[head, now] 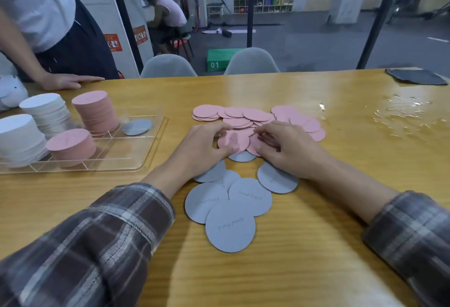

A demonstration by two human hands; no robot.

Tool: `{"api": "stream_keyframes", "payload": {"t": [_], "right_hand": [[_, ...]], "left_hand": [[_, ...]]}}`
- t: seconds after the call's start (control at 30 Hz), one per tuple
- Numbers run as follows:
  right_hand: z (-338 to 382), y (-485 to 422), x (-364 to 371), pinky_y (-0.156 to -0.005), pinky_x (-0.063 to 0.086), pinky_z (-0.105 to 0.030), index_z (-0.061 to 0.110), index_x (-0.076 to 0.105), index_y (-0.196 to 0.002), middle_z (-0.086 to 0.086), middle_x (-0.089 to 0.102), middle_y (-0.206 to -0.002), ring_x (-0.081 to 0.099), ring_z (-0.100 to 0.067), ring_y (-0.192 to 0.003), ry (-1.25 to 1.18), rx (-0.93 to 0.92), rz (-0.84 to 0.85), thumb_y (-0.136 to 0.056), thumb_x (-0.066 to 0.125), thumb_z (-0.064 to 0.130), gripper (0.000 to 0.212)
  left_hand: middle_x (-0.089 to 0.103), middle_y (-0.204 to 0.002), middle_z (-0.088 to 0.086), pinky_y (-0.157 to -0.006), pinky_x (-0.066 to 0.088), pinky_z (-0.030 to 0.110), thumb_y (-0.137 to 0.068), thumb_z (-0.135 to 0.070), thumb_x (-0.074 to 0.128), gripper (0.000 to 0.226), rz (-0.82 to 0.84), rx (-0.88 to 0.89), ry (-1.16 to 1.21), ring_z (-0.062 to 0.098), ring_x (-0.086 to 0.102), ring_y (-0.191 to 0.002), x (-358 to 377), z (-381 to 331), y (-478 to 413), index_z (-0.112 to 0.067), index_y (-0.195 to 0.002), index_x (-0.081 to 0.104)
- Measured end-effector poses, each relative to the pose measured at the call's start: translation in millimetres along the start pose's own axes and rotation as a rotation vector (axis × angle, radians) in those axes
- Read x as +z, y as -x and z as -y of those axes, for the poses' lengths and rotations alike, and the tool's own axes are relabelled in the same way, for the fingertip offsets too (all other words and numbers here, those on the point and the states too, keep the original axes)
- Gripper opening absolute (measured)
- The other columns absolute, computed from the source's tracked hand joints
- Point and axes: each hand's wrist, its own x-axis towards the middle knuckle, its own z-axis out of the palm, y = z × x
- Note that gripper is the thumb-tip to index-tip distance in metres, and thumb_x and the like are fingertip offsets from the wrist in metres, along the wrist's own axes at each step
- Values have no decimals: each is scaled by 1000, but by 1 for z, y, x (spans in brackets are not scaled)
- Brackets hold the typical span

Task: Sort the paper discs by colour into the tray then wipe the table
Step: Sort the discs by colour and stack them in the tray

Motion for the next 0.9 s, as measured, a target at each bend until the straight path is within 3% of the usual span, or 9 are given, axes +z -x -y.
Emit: {"api": "stream_keyframes", "payload": {"t": [0.1, 0.2, 0.33, 0.4, 0.47, 0.53, 0.63, 0.83, 0.9], "right_hand": [[0, 0, 1, -97, 51, -36, 13, 67, -129, -3, 69, -118, 63, -19, -110, -11, -1, -11, -93, 68, 25, 38], [0, -2, 1, -96, 47, -32, 16, 67, -130, 1, 72, -117, 63, -16, -110, -59, -8, -49, -96, 68, 31, 37], [1, -4, -2, -81, 47, -18, 21, 71, -116, 11, 74, -98, 65, -4, -90, -180, -5, -76, -93, 74, 31, 25], [0, -5, -5, -69, 42, -18, 27, 68, -92, 14, 65, -77, 58, -2, -74, -194, 12, -122, -92, 75, 28, 7], [-3, -5, -9, -62, 37, -21, 29, 60, -74, 10, 56, -64, 50, -6, -65, -182, 44, -169, -91, 75, 25, 23], [-8, -3, -16, -58, 35, -22, 19, 63, -74, 5, 55, -63, 46, -9, -62, -163, 103, -199, -91, 74, 23, 21], [-19, 3, -24, -55, 35, -17, 12, 65, -77, 5, 58, -64, 49, -6, -59, -163, 180, -231, -91, 73, 24, 21], [-18, 9, -27, -53, 34, -19, 8, 64, -77, -9, 63, -70, 47, -16, -61, -195, 238, -202, -100, 62, 30, 32], [-16, 9, -26, -60, 45, -27, 10, 64, -79, -9, 65, -70, 56, -23, -63, -209, 242, -186, -102, 59, 29, 31]], "left_hand": [[71, -110, -8, -79, 42, 6, -81, -37, 87, 49, -24, -21, 14, 6, 65, -98, -1, 0, -2, -22, -125, 71], [74, -104, -5, -72, 48, 9, -79, -10, 88, 42, -129, -37, 184, 8, 69, -87, -6, -7, -5, -20, -118, 76], [77, -95, 4, -81, 60, 25, -80, 5, 83, 39, -144, 9, 467, 13, 74, -87, -9, -22, -13, -14, -113, 77], [78, -92, 3, -82, 59, 24, -81, 2, 84, 34, -171, 27, 488, 12, 74, -88, -3, -32, -18, -12, -112, 77], [77, -93, 0, -79, 57, 18, -84, -7, 84, 28, -191, 28, 436, 8, 73, -88, 4, -38, -20, -13, -111, 77], [74, -96, -6, -77, 52, 15, -87, -18, 83, 23, -151, 47, 290, 8, 70, -89, 14, -37, -21, -14, -109, 77], [70, -104, -6, -82, 47, 21, -89, -31, 81, 27, -23, 44, 93, 12, 63, -91, 28, -32, -20, -16, -110, 76], [51, -116, -3, -104, 38, 26, -91, -40, 78, 52, 140, -1, 14, 14, 49, -115, 25, -29, -18, -21, -138, 67], [47, -120, -4, -111, 34, 29, -92, -40, 75, 52, 191, -15, -14, 14, 44, -123, 20, -29, -17, -28, -141, 63]]}}
